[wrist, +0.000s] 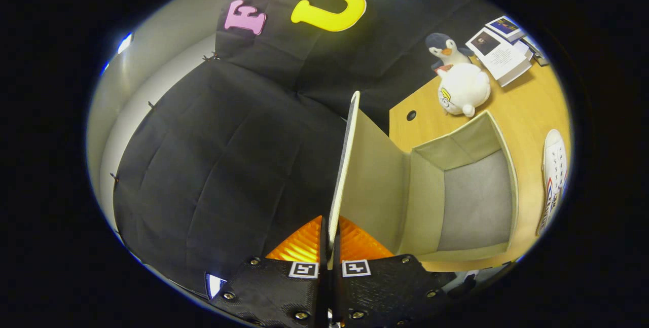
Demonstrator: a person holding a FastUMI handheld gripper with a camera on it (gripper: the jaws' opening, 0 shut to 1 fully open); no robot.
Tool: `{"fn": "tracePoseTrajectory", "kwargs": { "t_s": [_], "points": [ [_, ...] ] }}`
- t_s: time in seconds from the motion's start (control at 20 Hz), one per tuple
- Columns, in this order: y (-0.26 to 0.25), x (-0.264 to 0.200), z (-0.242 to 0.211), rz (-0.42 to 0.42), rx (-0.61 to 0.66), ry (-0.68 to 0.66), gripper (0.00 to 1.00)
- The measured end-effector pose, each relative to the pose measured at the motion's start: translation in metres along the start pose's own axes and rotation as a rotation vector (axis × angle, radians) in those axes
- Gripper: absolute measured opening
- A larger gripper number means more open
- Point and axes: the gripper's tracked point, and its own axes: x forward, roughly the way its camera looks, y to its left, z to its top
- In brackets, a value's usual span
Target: Open the storage box then place both shoes into the box .Put the left shoe in first, then the right shoe, with the right side of both shoes facing outward in a uniform manner.
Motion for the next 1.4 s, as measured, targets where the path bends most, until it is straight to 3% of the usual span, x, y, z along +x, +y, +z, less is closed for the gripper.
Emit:
{"fn": "tracePoseTrajectory", "kwargs": {
  "t_s": [0.5, 0.65, 0.75, 0.9, 1.4],
  "points": [
    [0.027, 0.07, -0.032, 0.008, -0.03, 0.066, 0.03],
    [0.034, 0.084, -0.041, 0.023, -0.098, 0.083, 0.08],
    [0.042, 0.089, -0.043, 0.041, -0.135, 0.08, 0.39],
    [0.037, 0.089, -0.039, 0.018, -0.171, 0.075, 0.97],
    [-0.012, 0.023, 0.021, -0.078, -0.26, -0.072, 0.97]
  ]
}}
